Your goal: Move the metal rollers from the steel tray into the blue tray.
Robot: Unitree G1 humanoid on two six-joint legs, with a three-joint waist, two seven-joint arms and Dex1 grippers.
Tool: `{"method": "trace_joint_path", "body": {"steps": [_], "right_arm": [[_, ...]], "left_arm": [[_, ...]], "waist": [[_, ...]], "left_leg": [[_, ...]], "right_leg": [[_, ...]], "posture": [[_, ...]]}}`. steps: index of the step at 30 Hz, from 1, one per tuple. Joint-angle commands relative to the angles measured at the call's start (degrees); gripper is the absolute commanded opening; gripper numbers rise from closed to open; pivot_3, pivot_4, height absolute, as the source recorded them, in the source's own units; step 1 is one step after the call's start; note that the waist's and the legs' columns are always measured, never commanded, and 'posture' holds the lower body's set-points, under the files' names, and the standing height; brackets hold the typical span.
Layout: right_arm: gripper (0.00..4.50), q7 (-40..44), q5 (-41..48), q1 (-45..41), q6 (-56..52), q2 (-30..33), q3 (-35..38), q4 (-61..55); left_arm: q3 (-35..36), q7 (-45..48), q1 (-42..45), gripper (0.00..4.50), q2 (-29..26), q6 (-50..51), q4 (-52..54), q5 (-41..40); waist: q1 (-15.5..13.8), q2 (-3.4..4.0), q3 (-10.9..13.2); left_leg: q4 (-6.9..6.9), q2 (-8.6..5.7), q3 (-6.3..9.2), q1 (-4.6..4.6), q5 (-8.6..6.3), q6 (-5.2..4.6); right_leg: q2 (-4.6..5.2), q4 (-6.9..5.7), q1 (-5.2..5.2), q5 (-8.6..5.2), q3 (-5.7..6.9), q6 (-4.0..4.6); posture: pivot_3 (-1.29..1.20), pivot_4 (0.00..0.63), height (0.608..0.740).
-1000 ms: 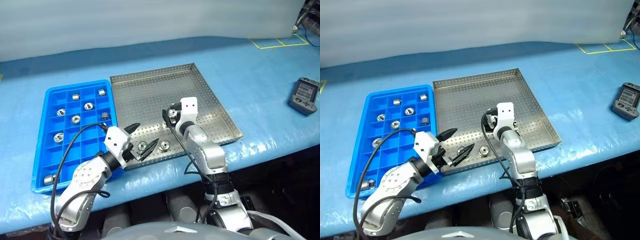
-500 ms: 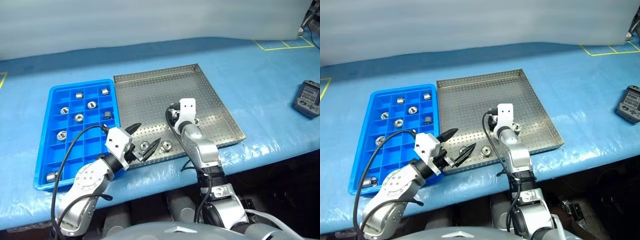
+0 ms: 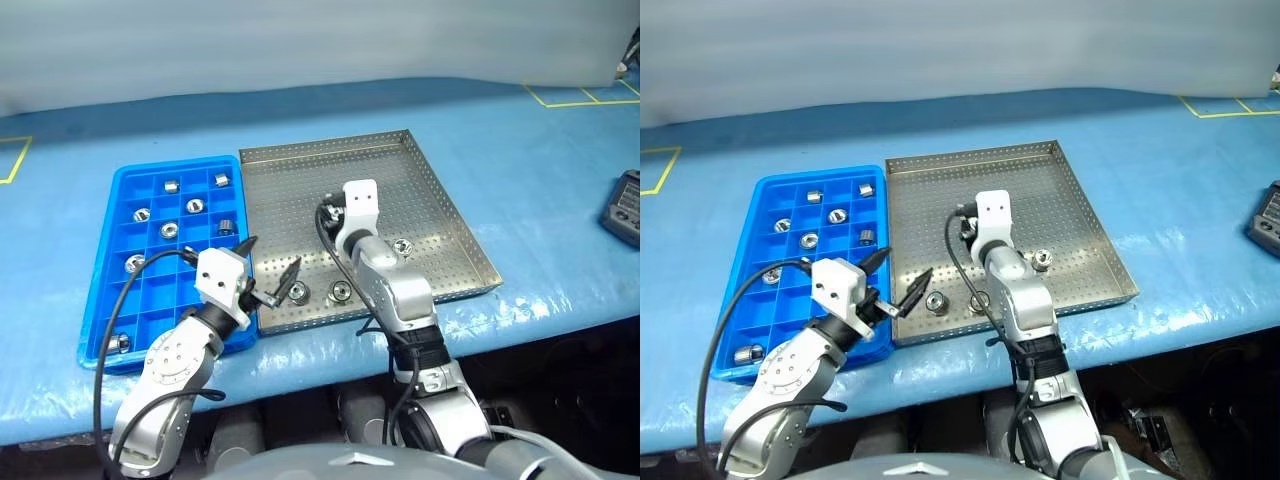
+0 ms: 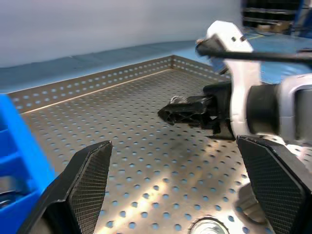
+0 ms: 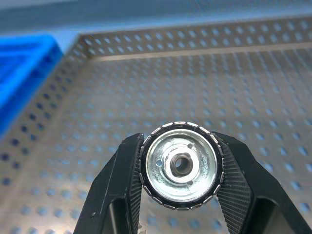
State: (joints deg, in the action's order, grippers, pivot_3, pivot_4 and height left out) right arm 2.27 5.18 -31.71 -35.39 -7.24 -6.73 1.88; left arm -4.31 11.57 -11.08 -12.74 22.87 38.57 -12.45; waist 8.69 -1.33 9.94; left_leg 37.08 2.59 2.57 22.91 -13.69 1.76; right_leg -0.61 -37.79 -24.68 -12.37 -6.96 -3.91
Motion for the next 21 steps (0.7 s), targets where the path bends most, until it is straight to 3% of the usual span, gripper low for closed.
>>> {"method": "trace_joint_path", "body": {"steps": [1, 9, 21], "right_arm": [[1.71, 4.2, 1.6, -4.5, 0.4, -2.0, -3.4, -1.8], [1.71, 11.5, 3.6, -6.8, 0.4, -5.2, -11.0, 2.0], [1.71, 18.4, 6.9, -4.1, 0.2, -7.0, -21.1, 4.5]], "left_arm": [[5.0, -5.3, -1.5, 4.50, 2.7, -2.8, 4.0, 1.7], [10.0, -9.8, -12.6, 4.50, 6.3, -5.7, 10.9, 4.3], [13.1, -12.0, -27.6, 4.50, 13.4, -13.9, 15.7, 3.5]], "waist": [[-1.0, 0.00, 0.0], [-7.8, -0.03, 0.0], [-12.4, 0.00, 0.0]], "left_leg": [[-0.03, 0.02, 0.00, 0.00, 0.00, 0.00], [-0.11, -0.02, 0.12, 0.10, -0.04, -0.03], [-0.05, 0.02, 0.06, 0.10, -0.05, -0.01]], "right_leg": [[-0.01, 0.01, -0.01, 0.00, 0.00, 0.00], [0.07, 0.10, -0.02, -0.23, 0.19, 0.34], [0.10, 0.19, -0.06, -0.36, 0.26, 0.50]], "posture": [[0.11, 0.150, 0.740], [0.30, 0.150, 0.740], [0.43, 0.150, 0.740]]}}
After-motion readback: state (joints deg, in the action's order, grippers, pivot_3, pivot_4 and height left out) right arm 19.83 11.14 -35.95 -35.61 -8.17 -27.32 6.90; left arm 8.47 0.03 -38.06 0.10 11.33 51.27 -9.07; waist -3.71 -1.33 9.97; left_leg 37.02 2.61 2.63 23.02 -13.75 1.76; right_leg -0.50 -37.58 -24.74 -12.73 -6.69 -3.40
